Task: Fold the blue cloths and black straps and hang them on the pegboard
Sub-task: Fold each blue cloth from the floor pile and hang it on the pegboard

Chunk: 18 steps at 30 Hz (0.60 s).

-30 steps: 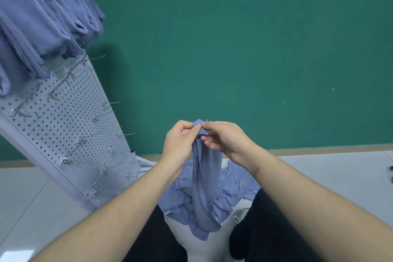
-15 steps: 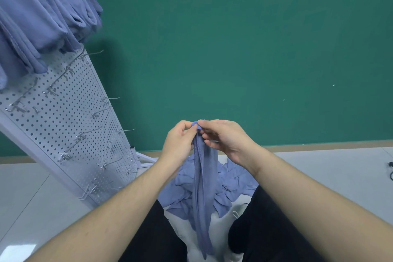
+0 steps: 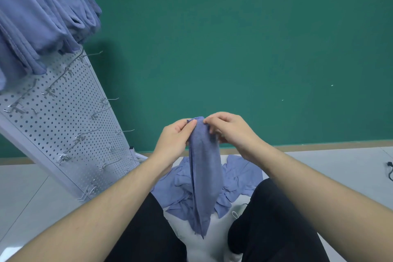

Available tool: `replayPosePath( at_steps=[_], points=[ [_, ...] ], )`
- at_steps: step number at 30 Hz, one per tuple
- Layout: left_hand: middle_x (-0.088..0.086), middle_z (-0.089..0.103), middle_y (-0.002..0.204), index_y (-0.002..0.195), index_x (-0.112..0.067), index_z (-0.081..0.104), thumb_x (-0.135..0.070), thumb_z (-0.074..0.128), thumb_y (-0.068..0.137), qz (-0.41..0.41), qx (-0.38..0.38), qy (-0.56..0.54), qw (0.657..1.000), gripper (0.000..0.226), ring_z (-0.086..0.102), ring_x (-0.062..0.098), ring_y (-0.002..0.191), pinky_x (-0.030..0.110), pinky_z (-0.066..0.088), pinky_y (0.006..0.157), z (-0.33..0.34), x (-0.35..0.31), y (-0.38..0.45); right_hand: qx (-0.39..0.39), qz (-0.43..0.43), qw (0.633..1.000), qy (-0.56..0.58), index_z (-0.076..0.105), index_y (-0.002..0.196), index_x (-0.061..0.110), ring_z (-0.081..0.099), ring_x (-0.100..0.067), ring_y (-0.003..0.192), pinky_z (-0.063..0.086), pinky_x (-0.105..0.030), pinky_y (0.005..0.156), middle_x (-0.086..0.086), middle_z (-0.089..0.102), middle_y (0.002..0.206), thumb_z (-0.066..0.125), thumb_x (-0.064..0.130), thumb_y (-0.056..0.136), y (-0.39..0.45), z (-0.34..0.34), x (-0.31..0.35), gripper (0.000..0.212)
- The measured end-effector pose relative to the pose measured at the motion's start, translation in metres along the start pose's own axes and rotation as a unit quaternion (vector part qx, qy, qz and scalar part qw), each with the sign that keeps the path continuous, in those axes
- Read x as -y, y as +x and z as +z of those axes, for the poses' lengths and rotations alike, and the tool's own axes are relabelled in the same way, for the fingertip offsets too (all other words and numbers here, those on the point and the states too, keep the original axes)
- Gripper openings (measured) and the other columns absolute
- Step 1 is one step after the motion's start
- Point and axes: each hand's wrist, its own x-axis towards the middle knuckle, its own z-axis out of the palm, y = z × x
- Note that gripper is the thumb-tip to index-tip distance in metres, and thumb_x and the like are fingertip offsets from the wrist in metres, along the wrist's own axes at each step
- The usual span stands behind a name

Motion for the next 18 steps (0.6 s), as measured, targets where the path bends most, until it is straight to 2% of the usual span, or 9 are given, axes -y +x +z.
replayPosePath(
  at_steps=[1,2,4,6,8,11,13,16,18],
  points=[
    [-0.001,0.077,0.096,0.092,-0.026,0.078,-0.025,0.058,0.102,0.002,0.004,0.003,1.0,0.022,0.065,0.011,0.086,0.045,0.053,0.097,-0.001,-0.001,0.002,-0.025,-0.053,0.997,-0.059,0.071,0.1,0.022,0.05,-0.003,0.066,0.042,-0.018,0.068,0.01,0.062,0.082,0.069,0.019,0.09,0.002,-0.003,-0.003,0.011],
    [-0.001,0.077,0.098,0.092,-0.026,0.078,-0.025,0.058,0.101,0.006,0.007,0.006,1.0,0.021,0.065,0.011,0.088,0.048,0.051,0.1,-0.003,-0.003,0.004,-0.028,-0.107,0.988,-0.106,0.066,0.105,0.028,0.051,-0.002,0.075,0.041,-0.016,0.073,0.012,0.061,0.091,0.071,0.017,0.088,0.005,-0.006,-0.006,0.021],
    [-0.001,0.077,0.098,0.092,-0.028,0.077,-0.024,0.06,0.101,0.014,0.012,0.015,1.0,0.02,0.065,0.014,0.089,0.053,0.05,0.101,-0.005,-0.006,0.008,0.01,-0.181,0.971,-0.153,0.056,0.116,0.035,0.053,0.001,0.104,0.038,-0.01,0.088,0.016,0.06,0.111,0.074,0.014,0.086,0.01,-0.011,-0.011,0.041],
    [-0.003,0.077,0.099,0.091,-0.03,0.078,-0.022,0.061,0.1,0.023,0.015,0.023,0.999,0.02,0.066,0.015,0.091,0.054,0.05,0.103,-0.006,-0.009,0.011,0.05,-0.209,0.962,-0.168,0.054,0.117,0.032,0.053,0.0,0.117,0.034,-0.005,0.095,0.018,0.06,0.118,0.076,0.014,0.085,0.013,-0.012,-0.01,0.042],
    [-0.006,0.077,0.1,0.088,-0.035,0.079,-0.021,0.062,0.099,0.034,0.024,0.042,0.998,0.024,0.068,0.013,0.095,0.051,0.05,0.103,-0.007,-0.011,0.012,0.068,-0.215,0.96,-0.164,0.057,0.107,0.025,0.059,-0.004,0.106,0.042,-0.013,0.095,0.015,0.063,0.107,0.076,0.011,0.085,0.017,-0.014,-0.007,0.032],
    [-0.01,0.077,0.097,0.083,-0.04,0.078,-0.019,0.062,0.099,0.049,0.035,0.064,0.996,0.031,0.068,0.009,0.094,0.048,0.051,0.103,-0.007,-0.014,0.012,0.051,-0.22,0.952,-0.205,0.055,0.092,0.027,0.059,-0.012,0.091,0.049,-0.031,0.089,0.011,0.062,0.091,0.078,0.018,0.083,0.02,-0.016,-0.005,0.026],
    [-0.01,0.077,0.095,0.083,-0.04,0.078,-0.018,0.062,0.099,0.054,0.031,0.065,0.996,0.031,0.068,0.009,0.092,0.05,0.052,0.102,-0.008,-0.013,0.012,0.044,-0.22,0.948,-0.226,0.055,0.087,0.026,0.058,-0.013,0.087,0.049,-0.032,0.085,0.012,0.062,0.085,0.08,0.023,0.083,0.02,-0.016,-0.004,0.025],
    [-0.01,0.076,0.093,0.084,-0.035,0.077,-0.019,0.062,0.099,0.056,0.022,0.063,0.996,0.026,0.067,0.009,0.089,0.049,0.053,0.1,-0.009,-0.013,0.012,0.037,-0.229,0.949,-0.214,0.055,0.084,0.021,0.054,-0.005,0.078,0.046,-0.025,0.078,0.012,0.061,0.082,0.082,0.026,0.082,0.019,-0.018,-0.008,0.028],
    [-0.011,0.075,0.09,0.085,-0.032,0.076,-0.02,0.062,0.099,0.055,0.013,0.051,0.997,0.023,0.066,0.007,0.085,0.046,0.053,0.097,-0.009,-0.014,0.013,0.026,-0.243,0.938,-0.246,0.054,0.077,0.025,0.052,-0.005,0.079,0.043,-0.025,0.075,0.014,0.06,0.078,0.083,0.034,0.08,0.02,-0.022,-0.013,0.03]
  ],
)
